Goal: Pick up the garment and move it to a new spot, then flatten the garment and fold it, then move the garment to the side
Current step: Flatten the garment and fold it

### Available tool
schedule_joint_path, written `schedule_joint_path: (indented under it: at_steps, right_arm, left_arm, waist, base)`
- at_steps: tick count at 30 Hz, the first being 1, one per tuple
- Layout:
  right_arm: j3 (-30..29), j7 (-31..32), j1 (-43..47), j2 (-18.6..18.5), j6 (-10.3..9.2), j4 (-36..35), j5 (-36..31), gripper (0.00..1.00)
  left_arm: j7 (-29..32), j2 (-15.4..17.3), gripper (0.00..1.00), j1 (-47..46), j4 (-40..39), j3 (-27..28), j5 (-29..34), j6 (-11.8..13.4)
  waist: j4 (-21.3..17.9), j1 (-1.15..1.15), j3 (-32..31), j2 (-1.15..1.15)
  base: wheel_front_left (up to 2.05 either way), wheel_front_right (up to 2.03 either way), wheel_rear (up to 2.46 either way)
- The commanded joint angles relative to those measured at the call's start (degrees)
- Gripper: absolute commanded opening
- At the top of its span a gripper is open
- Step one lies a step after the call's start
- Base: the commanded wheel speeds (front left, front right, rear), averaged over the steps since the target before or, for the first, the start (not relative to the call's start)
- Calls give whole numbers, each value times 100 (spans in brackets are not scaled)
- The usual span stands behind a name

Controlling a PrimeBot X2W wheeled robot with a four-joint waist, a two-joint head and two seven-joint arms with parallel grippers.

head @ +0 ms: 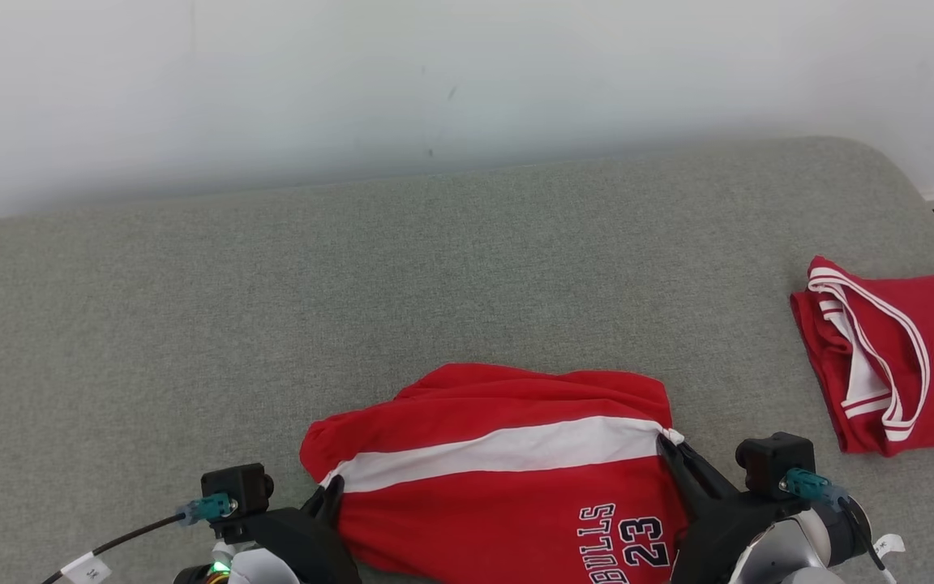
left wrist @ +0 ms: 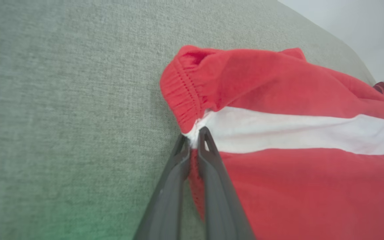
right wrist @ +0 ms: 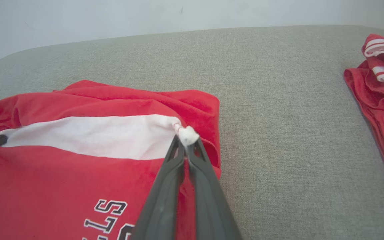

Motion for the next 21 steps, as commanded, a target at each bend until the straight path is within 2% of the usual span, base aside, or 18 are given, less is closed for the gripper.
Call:
schedule_joint_path:
  at_steps: [1, 7, 12, 17, 21]
  right_arm:
    - [-13, -16, 68, 10, -12, -14, -39, 0]
    - [-91, -124, -57, -13, -11, -146, 10, 0]
    - [-63, -49, -535, -204, -12, -426, 111, 0]
    - [173, 253, -1501, -543, -11, -694, 267, 0]
    - [495, 564, -2634, -666, -11, -668, 555, 0]
  left_arm:
    - [-39, 34, 0, -19, 5, 2, -6, 2]
    - [-259, 22, 0, -112, -229, 95, -231, -80]
    - [-76, 2, 0, -458, -644, 185, -666, -172]
    - [394, 200, 0, -1187, -1151, 272, -1021, -207]
    - [753, 325, 0, -1955, -1558, 530, -1424, -200]
  waist:
    - [1, 0, -7, -1]
    - [2, 0, -26, -1]
    - [-19, 0, 15, -1]
    - [-102, 0, 191, -1]
    - [-280, 0, 643, -1]
  base:
    - [0, 0, 0]
    - [0, 0, 0]
    - [0, 0, 0]
    - [0, 0, 0]
    - [0, 0, 0]
